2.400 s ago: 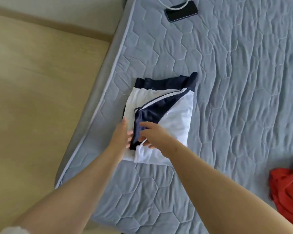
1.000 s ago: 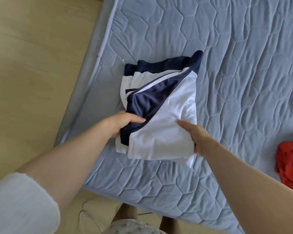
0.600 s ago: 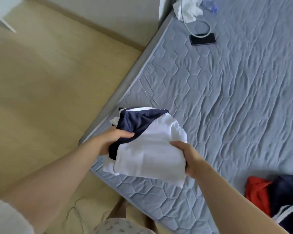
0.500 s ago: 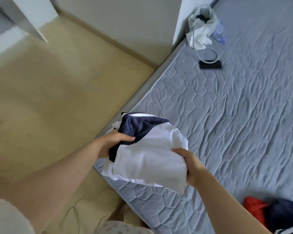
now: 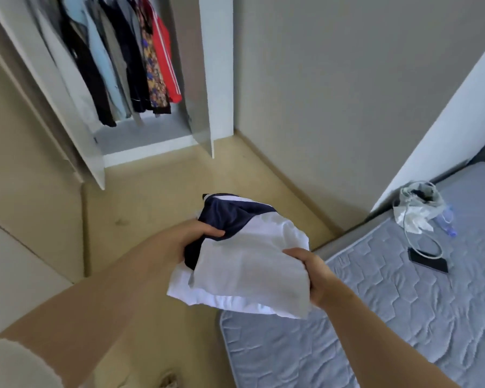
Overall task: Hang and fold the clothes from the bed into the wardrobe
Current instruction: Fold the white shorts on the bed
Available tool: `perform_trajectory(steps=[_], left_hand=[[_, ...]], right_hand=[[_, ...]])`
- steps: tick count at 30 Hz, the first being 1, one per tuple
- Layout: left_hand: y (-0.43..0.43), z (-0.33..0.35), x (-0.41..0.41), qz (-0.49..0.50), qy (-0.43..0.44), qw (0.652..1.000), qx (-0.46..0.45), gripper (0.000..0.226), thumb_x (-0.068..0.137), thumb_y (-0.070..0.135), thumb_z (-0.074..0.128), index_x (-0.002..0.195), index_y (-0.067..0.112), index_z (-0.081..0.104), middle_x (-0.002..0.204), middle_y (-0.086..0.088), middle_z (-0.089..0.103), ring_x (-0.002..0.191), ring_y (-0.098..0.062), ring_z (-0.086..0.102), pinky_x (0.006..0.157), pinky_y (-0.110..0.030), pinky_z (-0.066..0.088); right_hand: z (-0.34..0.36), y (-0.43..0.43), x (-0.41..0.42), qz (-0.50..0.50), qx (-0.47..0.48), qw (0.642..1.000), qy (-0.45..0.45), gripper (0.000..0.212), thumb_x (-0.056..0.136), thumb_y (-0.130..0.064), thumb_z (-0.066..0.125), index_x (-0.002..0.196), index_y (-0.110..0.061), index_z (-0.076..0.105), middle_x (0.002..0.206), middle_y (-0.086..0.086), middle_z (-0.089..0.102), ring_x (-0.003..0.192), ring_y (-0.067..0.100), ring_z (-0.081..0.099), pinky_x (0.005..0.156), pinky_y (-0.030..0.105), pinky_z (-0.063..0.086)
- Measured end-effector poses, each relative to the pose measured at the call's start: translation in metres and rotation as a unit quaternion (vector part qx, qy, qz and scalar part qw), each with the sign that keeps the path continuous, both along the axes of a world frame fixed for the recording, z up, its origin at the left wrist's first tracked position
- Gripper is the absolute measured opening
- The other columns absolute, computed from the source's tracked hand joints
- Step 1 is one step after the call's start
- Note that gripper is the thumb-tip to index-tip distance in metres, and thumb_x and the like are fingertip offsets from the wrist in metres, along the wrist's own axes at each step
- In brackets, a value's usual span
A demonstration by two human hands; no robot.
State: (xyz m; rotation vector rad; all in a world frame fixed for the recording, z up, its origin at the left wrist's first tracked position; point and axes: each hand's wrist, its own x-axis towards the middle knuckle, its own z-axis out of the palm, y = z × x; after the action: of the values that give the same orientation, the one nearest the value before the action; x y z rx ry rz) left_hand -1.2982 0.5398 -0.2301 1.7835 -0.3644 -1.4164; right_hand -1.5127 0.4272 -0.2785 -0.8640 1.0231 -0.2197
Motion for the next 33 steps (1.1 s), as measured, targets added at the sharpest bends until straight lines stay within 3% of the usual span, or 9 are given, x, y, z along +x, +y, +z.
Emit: perform_trajectory(steps=[4, 9, 12, 15, 21, 26, 29, 33], left_hand=[[0.030, 0.025, 0.071, 0.045, -0.018, 0.999, -0.009, 0.023, 0.084, 0.012, 0.063, 0.107, 0.013, 0.064, 0.093, -0.009, 0.070, 0.079, -0.024, 0.065, 0.066, -0.030, 0.049], [0.077, 0.055, 0.184, 0.122, -0.042, 0.992, -0.017, 0.018, 0.082, 0.015, 0.066, 0.100, 0.012, 0.064, 0.081, -0.007, 0.070, 0.069, -0.023, 0.066, 0.058, -0.027, 0.049], [0.100, 0.077, 0.239, 0.151, -0.047, 0.987, -0.028, 0.012, 0.083, 0.016, 0.065, 0.094, 0.014, 0.064, 0.066, -0.004, 0.071, 0.058, -0.020, 0.067, 0.051, -0.025, 0.049], [0.117, 0.096, 0.287, 0.182, -0.059, 0.980, -0.054, 0.018, 0.083, 0.018, 0.065, 0.101, 0.015, 0.063, 0.077, -0.006, 0.071, 0.067, -0.023, 0.066, 0.057, -0.028, 0.050], [0.128, 0.131, 0.350, 0.223, -0.065, 0.969, -0.077, 0.020, 0.084, 0.018, 0.065, 0.102, 0.012, 0.063, 0.085, -0.009, 0.067, 0.073, -0.026, 0.063, 0.061, -0.031, 0.048], [0.118, 0.163, 0.395, 0.253, -0.098, 0.957, -0.106, 0.006, 0.087, 0.018, 0.061, 0.092, 0.014, 0.061, 0.078, -0.008, 0.064, 0.068, -0.023, 0.060, 0.055, -0.029, 0.043], [0.103, 0.177, 0.424, 0.281, -0.106, 0.946, -0.123, 0.010, 0.088, 0.019, 0.060, 0.080, 0.015, 0.061, 0.070, -0.006, 0.063, 0.064, -0.021, 0.058, 0.054, -0.028, 0.041], [0.064, 0.188, 0.470, 0.300, -0.118, 0.935, -0.149, 0.008, 0.090, 0.015, 0.054, 0.084, 0.014, 0.058, 0.077, -0.008, 0.059, 0.067, -0.022, 0.056, 0.056, -0.028, 0.042]], right_hand=[[0.026, 0.006, 0.085, 0.064, -0.012, 0.998, 0.000, 0.016, 0.081, -0.021, 0.062, 0.094, -0.012, 0.065, 0.069, 0.009, 0.072, 0.055, 0.025, 0.068, 0.049, 0.030, 0.053], [0.062, 0.028, 0.217, 0.125, -0.061, 0.990, -0.003, 0.015, 0.078, -0.021, 0.063, 0.091, -0.014, 0.069, 0.075, 0.008, 0.073, 0.061, 0.025, 0.070, 0.057, 0.031, 0.052], [0.087, 0.041, 0.283, 0.156, -0.079, 0.985, -0.015, 0.014, 0.078, -0.020, 0.062, 0.077, -0.014, 0.075, 0.077, 0.008, 0.073, 0.063, 0.025, 0.070, 0.058, 0.031, 0.052], [0.107, 0.049, 0.338, 0.184, -0.087, 0.978, -0.033, 0.023, 0.079, -0.020, 0.060, 0.065, -0.015, 0.077, 0.078, 0.009, 0.073, 0.065, 0.026, 0.071, 0.053, 0.029, 0.054], [0.143, 0.046, 0.416, 0.225, -0.114, 0.965, -0.067, 0.017, 0.080, -0.023, 0.060, 0.087, -0.013, 0.072, 0.086, 0.010, 0.073, 0.074, 0.028, 0.071, 0.066, 0.033, 0.051], [0.170, 0.022, 0.472, 0.235, -0.105, 0.953, -0.160, 0.020, 0.075, -0.024, 0.061, 0.077, -0.013, 0.078, 0.081, 0.010, 0.073, 0.071, 0.027, 0.070, 0.063, 0.032, 0.055], [0.180, 0.003, 0.511, 0.244, -0.082, 0.948, -0.186, 0.039, 0.068, -0.027, 0.063, 0.102, -0.011, 0.070, 0.090, 0.012, 0.072, 0.079, 0.030, 0.068, 0.071, 0.036, 0.052], [0.191, -0.038, 0.563, 0.248, -0.059, 0.933, -0.254, 0.053, 0.069, -0.026, 0.061, 0.120, -0.012, 0.059, 0.095, 0.011, 0.070, 0.081, 0.028, 0.068, 0.069, 0.035, 0.052]])
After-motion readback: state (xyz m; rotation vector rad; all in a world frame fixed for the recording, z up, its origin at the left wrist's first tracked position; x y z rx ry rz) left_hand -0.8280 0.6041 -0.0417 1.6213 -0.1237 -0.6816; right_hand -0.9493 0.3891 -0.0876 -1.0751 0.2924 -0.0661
